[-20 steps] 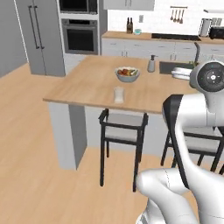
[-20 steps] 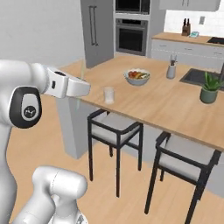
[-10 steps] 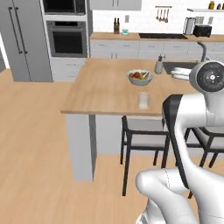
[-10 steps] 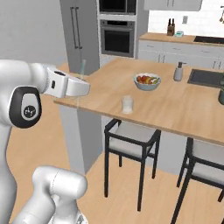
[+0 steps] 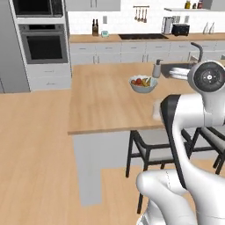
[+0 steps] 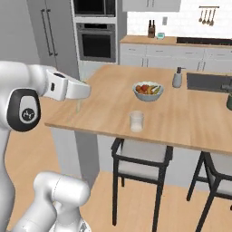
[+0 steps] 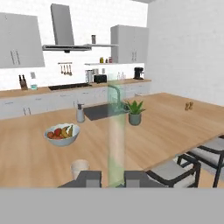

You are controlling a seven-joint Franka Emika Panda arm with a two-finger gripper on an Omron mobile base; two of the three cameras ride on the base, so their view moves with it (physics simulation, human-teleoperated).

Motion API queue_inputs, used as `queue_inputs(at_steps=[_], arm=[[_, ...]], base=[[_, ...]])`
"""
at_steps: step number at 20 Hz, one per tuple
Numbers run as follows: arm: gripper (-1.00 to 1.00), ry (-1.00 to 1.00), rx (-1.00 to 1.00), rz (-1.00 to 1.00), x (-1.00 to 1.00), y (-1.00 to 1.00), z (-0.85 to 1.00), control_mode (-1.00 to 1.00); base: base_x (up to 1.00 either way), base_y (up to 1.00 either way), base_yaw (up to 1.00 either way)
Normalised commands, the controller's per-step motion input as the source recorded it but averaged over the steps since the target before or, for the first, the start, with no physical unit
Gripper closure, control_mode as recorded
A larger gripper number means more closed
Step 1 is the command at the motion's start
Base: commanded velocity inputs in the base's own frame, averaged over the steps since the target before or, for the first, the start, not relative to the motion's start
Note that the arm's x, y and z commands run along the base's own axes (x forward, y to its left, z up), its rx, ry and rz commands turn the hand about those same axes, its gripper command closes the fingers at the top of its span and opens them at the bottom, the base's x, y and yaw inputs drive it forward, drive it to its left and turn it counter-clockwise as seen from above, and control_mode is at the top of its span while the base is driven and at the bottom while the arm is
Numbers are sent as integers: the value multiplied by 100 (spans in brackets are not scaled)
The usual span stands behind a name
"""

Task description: Take a straw from the drawer in front and place it inside the glass cup on the dining counter.

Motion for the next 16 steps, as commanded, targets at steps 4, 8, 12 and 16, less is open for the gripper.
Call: queue_inputs(at_steps=[4, 8, 12, 16], arm=[[100, 0, 0, 0, 0, 0, 0, 100], [100, 0, 0, 0, 0, 0, 0, 100], [100, 0, 0, 0, 0, 0, 0, 100], [100, 0, 0, 0, 0, 0, 0, 100]], base=[[58, 1, -36], [48, 1, -37], [58, 24, -32], [62, 11, -25]])
